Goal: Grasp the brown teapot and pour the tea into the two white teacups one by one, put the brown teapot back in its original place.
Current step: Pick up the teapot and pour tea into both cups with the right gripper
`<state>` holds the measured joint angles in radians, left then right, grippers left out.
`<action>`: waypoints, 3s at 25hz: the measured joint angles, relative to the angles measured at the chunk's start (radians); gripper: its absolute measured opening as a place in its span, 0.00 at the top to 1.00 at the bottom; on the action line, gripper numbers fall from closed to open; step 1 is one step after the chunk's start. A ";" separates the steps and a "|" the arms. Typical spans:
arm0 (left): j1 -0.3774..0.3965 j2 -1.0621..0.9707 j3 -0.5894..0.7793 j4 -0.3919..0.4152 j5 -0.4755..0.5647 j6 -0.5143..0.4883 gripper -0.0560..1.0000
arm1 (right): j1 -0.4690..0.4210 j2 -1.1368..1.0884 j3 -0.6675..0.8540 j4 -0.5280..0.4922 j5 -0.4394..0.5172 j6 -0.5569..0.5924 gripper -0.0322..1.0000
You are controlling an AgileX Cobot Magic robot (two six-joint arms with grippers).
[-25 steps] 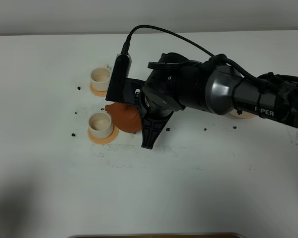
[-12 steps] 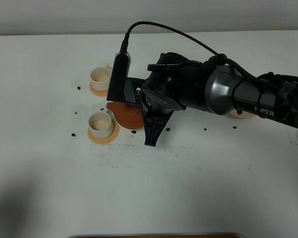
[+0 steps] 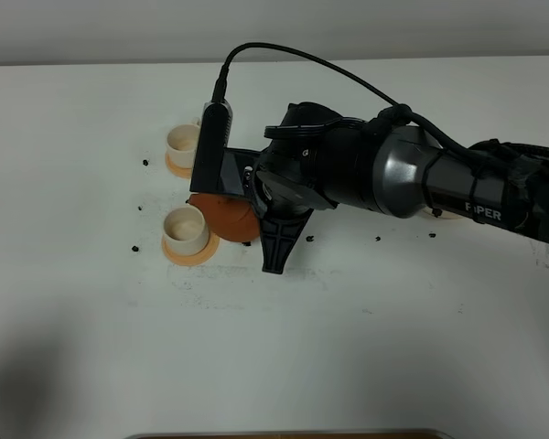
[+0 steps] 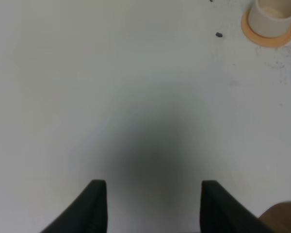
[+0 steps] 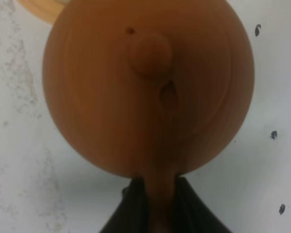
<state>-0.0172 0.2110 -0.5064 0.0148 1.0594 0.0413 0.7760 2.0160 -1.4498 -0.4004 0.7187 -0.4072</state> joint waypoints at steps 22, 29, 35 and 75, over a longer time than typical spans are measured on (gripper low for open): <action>0.000 0.000 0.000 0.000 0.000 0.000 0.51 | 0.031 0.000 0.000 -0.083 -0.004 -0.005 0.86; 0.000 0.000 0.000 0.000 0.000 0.000 0.51 | 0.031 0.005 0.000 -0.173 0.008 0.003 0.86; 0.000 0.000 0.000 0.000 0.000 0.000 0.51 | 0.031 0.044 -0.015 -0.194 0.048 0.023 0.86; 0.000 0.000 0.000 0.000 0.000 0.000 0.51 | 0.100 0.046 -0.050 -0.357 0.105 0.031 0.86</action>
<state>-0.0172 0.2110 -0.5064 0.0148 1.0594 0.0413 0.8756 2.0618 -1.5002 -0.7572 0.8238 -0.3758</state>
